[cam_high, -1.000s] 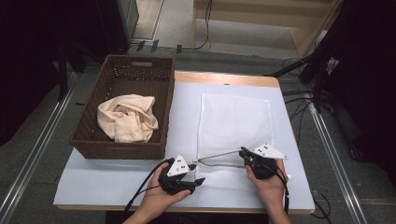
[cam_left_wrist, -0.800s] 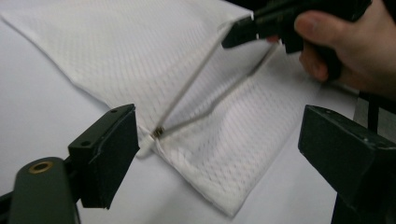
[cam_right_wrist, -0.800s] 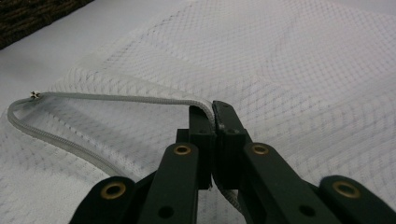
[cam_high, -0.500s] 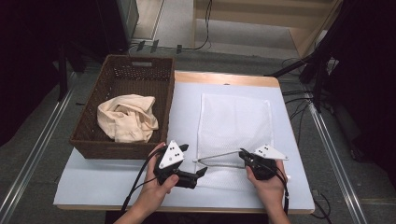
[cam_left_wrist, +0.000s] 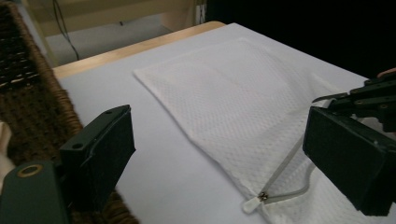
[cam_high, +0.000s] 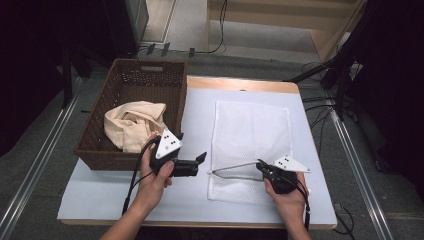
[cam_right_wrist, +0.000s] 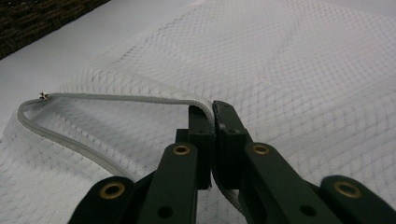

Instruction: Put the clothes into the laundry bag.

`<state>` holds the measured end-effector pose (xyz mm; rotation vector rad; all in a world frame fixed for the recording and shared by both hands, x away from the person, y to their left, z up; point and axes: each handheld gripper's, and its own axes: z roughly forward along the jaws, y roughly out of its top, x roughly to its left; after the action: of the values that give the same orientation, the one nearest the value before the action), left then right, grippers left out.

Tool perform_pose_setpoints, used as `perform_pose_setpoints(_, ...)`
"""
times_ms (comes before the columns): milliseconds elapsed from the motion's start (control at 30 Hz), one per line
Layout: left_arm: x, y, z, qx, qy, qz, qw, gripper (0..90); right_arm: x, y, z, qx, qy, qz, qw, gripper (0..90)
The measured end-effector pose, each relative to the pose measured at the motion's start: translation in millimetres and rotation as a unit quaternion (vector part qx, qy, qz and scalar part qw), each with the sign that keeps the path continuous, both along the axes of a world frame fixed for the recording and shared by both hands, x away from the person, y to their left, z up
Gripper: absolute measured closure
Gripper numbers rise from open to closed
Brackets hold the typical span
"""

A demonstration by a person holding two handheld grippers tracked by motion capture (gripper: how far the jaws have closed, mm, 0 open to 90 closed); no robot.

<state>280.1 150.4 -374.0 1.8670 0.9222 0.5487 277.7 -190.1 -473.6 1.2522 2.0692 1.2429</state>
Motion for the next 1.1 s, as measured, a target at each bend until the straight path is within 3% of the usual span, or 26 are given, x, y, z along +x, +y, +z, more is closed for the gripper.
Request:
perform_pose_setpoints(333,21.4,43.8,6.5,-0.016,0.002,0.073,0.9972,9.0,-0.7,1.0,-0.6,0.001,0.001,0.001,1.0000,88.1)
perform_pose_setpoints(467,27.6,60.3,8.3,-0.006,-0.002,0.103,0.9946,9.0,-0.5,1.3,-1.2,-0.002,0.001,0.001,1.0000,88.0)
perform_pose_setpoints(633,35.7,82.6,16.1,-0.025,0.006,0.138,0.9901,8.8,-0.5,1.7,-1.4,-0.002,0.000,0.002,1.0000,88.1)
perform_pose_setpoints(733,40.3,93.1,23.8,-0.029,0.003,0.150,0.9883,8.8,-0.3,1.6,-1.6,-0.002,0.000,0.003,1.0000,88.1)
perform_pose_setpoints(833,48.9,100.5,30.9,-0.018,-0.001,0.158,0.9873,8.8,-0.1,1.6,-1.9,-0.002,0.000,0.003,1.0000,88.1)
perform_pose_setpoints(1000,73.6,113.8,33.5,-0.006,0.013,0.164,0.9863,8.6,0.0,2.2,-1.7,-0.002,0.001,0.002,1.0000,88.1)
perform_pose_setpoints(1100,93.1,121.6,29.0,0.000,0.054,0.161,0.9855,8.6,-0.3,2.5,-1.7,-0.002,0.001,0.002,1.0000,88.1)
